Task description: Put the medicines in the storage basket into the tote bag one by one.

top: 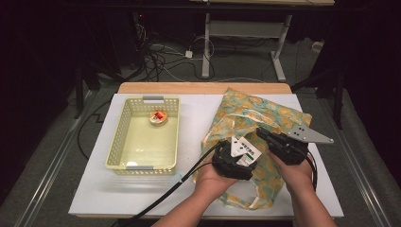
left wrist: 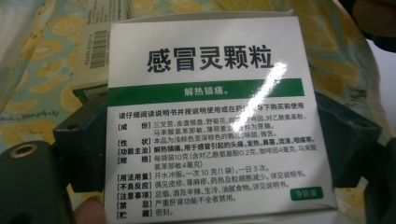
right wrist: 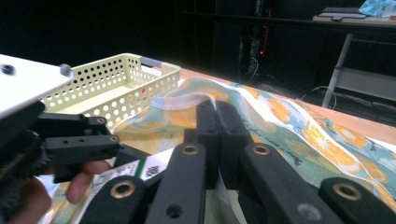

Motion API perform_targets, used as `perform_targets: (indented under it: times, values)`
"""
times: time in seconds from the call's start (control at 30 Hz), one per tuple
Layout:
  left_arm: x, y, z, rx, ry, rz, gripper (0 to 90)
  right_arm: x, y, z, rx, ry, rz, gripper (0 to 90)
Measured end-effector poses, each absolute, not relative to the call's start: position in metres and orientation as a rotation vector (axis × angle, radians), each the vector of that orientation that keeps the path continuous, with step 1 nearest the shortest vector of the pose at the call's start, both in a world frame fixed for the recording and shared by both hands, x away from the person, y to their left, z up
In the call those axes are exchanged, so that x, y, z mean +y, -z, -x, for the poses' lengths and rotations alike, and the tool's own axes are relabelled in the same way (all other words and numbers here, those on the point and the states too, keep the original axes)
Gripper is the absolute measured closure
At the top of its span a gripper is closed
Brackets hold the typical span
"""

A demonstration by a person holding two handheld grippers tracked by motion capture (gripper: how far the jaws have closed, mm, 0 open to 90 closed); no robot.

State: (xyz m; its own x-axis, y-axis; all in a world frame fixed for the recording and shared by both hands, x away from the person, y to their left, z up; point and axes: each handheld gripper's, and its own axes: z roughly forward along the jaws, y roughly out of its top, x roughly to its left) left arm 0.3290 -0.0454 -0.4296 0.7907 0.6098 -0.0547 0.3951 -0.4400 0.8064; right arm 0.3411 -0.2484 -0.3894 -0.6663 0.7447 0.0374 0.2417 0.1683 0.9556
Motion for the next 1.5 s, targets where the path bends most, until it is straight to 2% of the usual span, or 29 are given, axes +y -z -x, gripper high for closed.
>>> perform_targets:
  times: [0.47, 0.77, 1.17, 1.5]
  values:
    - [-0.058, 0.446, -0.341, 0.79, -0.335, -2.082, 12.6, -0.25, 0.392, -0.343, 2.005, -1.508, -0.946, 90.0]
    - [-0.057, 0.447, -0.345, 0.801, -0.3, -2.056, 12.0, -0.251, 0.394, -0.344, 2.017, -1.503, -0.942, 90.0]
    - [-0.041, 0.438, -0.337, 0.795, -0.282, -2.025, 8.6, -0.25, 0.394, -0.343, 2.017, -1.502, -0.94, 90.0]
    - [-0.013, 0.429, -0.311, 0.759, -0.271, -1.989, 9.4, -0.25, 0.394, -0.342, 2.019, -1.496, -0.94, 90.0]
